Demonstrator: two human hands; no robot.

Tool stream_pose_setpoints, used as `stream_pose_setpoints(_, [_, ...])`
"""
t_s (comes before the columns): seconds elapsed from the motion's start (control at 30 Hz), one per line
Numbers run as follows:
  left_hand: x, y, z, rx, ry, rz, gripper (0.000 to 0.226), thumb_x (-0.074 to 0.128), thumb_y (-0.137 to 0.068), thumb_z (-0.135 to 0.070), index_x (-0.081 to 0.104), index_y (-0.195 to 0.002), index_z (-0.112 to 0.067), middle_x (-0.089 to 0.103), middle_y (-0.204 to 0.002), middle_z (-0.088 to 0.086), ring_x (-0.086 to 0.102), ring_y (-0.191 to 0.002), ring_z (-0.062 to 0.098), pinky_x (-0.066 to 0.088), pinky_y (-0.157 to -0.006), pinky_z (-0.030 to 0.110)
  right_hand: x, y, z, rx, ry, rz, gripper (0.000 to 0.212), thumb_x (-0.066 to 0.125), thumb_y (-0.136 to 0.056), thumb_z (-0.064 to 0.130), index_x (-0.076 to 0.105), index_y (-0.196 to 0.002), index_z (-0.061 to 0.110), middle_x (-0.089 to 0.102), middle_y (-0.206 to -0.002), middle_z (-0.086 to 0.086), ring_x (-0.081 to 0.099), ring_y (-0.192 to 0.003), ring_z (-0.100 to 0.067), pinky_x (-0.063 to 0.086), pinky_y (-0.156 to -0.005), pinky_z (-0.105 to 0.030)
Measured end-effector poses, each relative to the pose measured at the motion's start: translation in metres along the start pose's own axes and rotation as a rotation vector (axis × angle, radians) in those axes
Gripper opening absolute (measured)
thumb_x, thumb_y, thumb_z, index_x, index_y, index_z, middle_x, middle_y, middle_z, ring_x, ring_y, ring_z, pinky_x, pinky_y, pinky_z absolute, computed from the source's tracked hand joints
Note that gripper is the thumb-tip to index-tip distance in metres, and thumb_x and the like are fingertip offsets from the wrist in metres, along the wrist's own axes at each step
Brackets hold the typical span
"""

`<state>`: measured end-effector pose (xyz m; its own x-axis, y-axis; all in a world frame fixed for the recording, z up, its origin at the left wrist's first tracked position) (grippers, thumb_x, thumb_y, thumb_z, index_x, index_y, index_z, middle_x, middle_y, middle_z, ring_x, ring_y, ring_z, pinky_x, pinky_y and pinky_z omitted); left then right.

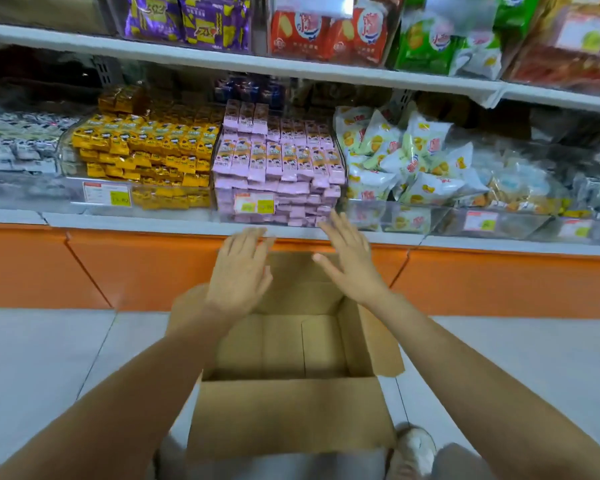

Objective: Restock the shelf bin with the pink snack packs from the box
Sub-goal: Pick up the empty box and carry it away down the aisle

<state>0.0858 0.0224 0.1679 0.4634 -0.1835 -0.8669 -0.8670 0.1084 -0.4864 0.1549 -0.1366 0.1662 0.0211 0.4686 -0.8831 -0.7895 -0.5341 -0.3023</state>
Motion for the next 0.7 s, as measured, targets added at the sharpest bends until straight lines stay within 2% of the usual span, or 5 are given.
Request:
stream_pose_setpoints(0.1, [0.047,0.069,-0.030,0.008,0.004,0.270,0.045,0.053,-0.084,-0.021,0.059,-0.128,-0.011,0.050,-0.140,0.017,0.048,-0.128,0.035,0.036,-0.107,0.048,0.058,0.081,-0.035,0.232,-0.013,0.284,0.062,0.043,-0.098,0.046,0.019,-0.152,0.028,-0.010,-0.161,0.004,-0.010,-0.148,-0.015,0.005,-0.118,-0.046])
stream_pose_setpoints(0.2, [0.096,0.140,-0.051,-0.053,-0.038,0.642,0.055,0.042,-0.097,-0.032,0.030,-0.149,-0.018,0.016,-0.160,0.008,0.015,-0.147,0.026,0.011,-0.120,0.042,0.098,0.153,-0.060,0.385,0.039,0.432,0.065,0.044,-0.097,0.048,0.018,-0.153,0.028,-0.010,-0.161,-0.003,-0.009,-0.149,-0.020,0.010,-0.118,-0.047])
stream_pose_setpoints(0.27, [0.112,0.173,-0.062,-0.082,-0.060,0.760,0.060,0.034,-0.099,-0.035,0.014,-0.154,-0.020,0.006,-0.162,0.007,0.006,-0.149,0.024,0.008,-0.121,0.041,0.122,0.192,-0.070,0.441,0.051,0.546,0.067,0.042,-0.097,0.051,0.014,-0.153,0.027,-0.013,-0.161,-0.006,-0.009,-0.149,-0.025,0.010,-0.118,-0.046])
stream_pose_setpoints(0.43, [0.135,0.205,-0.076,-0.154,0.006,0.869,0.065,0.036,-0.098,-0.044,0.009,-0.154,-0.026,-0.002,-0.163,0.001,-0.002,-0.150,0.022,0.005,-0.121,0.044,0.145,0.239,-0.099,0.607,0.017,0.618,0.070,0.037,-0.097,0.054,0.006,-0.154,0.028,-0.019,-0.160,-0.006,-0.013,-0.148,-0.029,0.012,-0.118,-0.046])
stream_pose_setpoints(0.7, [0.190,0.219,-0.093,-0.074,0.023,0.988,0.123,0.044,-0.061,-0.091,-0.017,-0.151,-0.034,-0.022,-0.160,0.001,-0.020,-0.146,0.029,-0.009,-0.111,0.067,0.162,0.243,-0.113,0.697,-0.010,0.518,0.073,0.039,-0.095,0.057,0.016,-0.153,0.019,-0.014,-0.161,-0.001,-0.010,-0.148,-0.020,0.009,-0.119,-0.038])
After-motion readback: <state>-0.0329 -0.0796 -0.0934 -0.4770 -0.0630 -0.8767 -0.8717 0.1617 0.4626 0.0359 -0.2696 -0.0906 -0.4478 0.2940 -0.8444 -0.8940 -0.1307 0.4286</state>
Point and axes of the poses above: each hand's wrist, its own y-axis away from the middle knuckle, its own x-axis out of the palm, z = x × y, the point moved 9 cm from there along -y, towards the middle knuckle
